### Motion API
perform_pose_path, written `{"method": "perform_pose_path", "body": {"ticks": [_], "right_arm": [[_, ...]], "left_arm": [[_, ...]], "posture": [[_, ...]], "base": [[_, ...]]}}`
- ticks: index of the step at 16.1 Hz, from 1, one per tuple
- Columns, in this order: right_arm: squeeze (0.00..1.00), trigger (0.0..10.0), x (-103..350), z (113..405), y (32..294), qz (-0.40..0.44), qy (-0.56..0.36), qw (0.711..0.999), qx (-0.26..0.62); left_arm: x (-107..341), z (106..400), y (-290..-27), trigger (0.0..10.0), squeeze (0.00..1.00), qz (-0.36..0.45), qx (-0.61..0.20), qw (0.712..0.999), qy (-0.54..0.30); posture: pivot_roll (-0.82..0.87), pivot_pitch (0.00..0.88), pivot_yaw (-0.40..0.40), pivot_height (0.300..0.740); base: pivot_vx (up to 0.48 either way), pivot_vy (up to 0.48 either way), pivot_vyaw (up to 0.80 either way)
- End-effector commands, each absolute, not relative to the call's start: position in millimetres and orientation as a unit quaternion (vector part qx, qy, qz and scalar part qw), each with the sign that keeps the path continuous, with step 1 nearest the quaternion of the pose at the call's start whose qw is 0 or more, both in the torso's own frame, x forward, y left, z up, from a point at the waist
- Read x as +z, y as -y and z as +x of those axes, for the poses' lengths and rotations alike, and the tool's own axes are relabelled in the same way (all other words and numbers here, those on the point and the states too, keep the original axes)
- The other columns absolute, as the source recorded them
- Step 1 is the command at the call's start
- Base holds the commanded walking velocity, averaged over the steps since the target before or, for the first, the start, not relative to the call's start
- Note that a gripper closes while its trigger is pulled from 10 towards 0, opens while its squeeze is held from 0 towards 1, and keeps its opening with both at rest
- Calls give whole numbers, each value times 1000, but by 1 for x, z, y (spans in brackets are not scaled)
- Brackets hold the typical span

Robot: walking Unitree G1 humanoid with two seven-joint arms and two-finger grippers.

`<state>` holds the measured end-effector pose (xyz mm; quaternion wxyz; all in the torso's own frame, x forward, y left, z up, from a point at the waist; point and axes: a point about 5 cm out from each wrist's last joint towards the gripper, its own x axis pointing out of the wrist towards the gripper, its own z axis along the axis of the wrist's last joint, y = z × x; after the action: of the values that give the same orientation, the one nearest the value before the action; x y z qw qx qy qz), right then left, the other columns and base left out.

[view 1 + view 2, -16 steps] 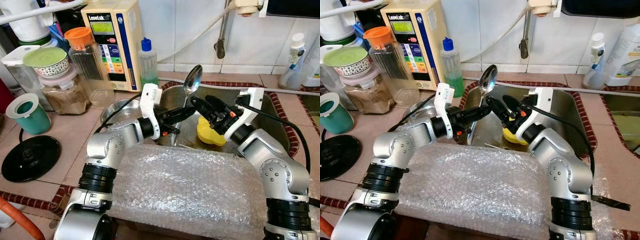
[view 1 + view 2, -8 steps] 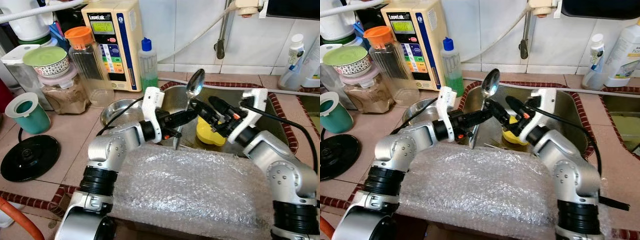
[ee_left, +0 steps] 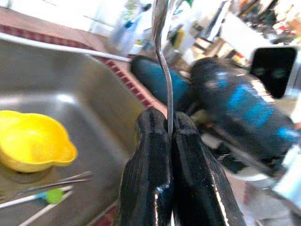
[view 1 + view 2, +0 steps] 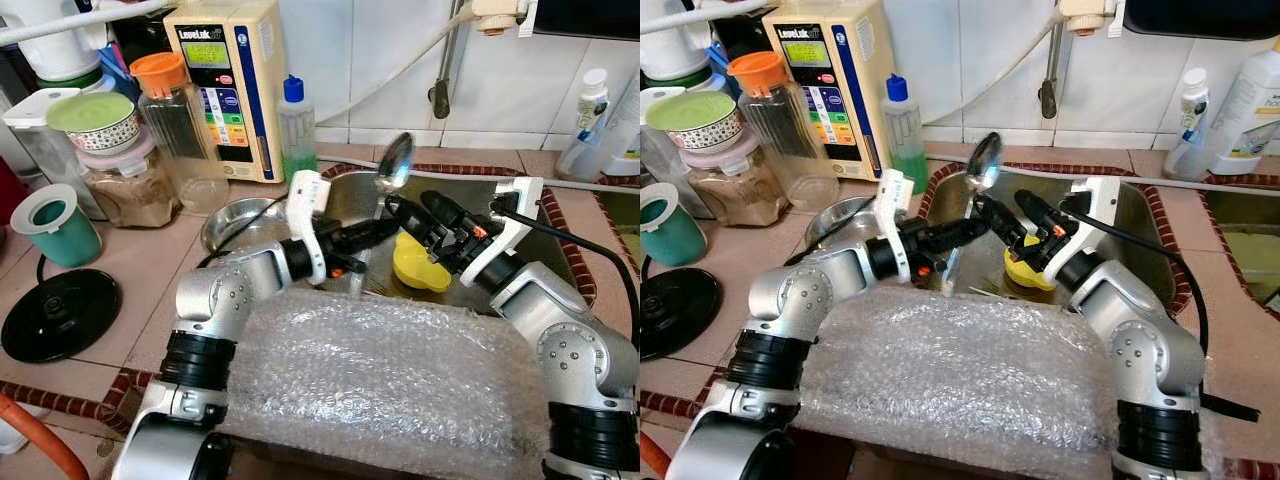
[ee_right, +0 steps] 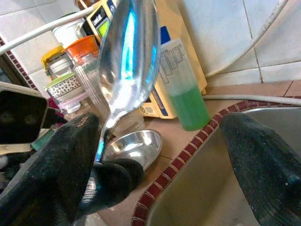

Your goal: Kitchen organization

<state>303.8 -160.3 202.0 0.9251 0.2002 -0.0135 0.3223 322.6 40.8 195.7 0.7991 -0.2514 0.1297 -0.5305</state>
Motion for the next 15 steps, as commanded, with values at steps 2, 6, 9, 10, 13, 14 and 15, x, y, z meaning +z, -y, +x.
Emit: {"method": "perform_pose_path", "body": {"ticks": [2, 6, 9, 10, 13, 14, 15], "right_arm": [[1000, 10000, 209, 302, 163, 216, 24, 918, 332], [1000, 10000, 212, 298, 172, 224, 29, 915, 334], [1000, 10000, 211, 296, 178, 218, 22, 917, 334], [1000, 10000, 211, 298, 180, 214, 20, 921, 325], [1000, 10000, 211, 303, 183, 209, 15, 924, 321], [1000, 10000, 213, 304, 185, 205, 17, 924, 321], [1000, 10000, 216, 302, 187, 201, 23, 922, 330]], "left_arm": [[200, 318, -36, 0, 0, -249, -549, 787, -130], [203, 312, -26, 0, 0, -247, -566, 775, -135], [206, 308, -18, 0, 0, -252, -578, 765, -134], [209, 305, -17, 0, 0, -254, -583, 760, -131], [210, 306, -19, 0, 0, -248, -573, 772, -123], [209, 309, -22, 0, 0, -243, -561, 782, -121], [207, 312, -26, 0, 0, -238, -544, 796, -117]], "posture": [[-66, 0, 84, 740], [-64, 0, 85, 740], [-62, 0, 64, 740], [-59, 0, 59, 740], [-38, 0, 51, 740], [-28, 0, 51, 740], [-27, 0, 54, 740]], "base": [[0, 0, 0], [0, 0, 0], [0, 0, 0], [0, 0, 0], [0, 0, 0], [0, 0, 0], [0, 0, 0]]}}
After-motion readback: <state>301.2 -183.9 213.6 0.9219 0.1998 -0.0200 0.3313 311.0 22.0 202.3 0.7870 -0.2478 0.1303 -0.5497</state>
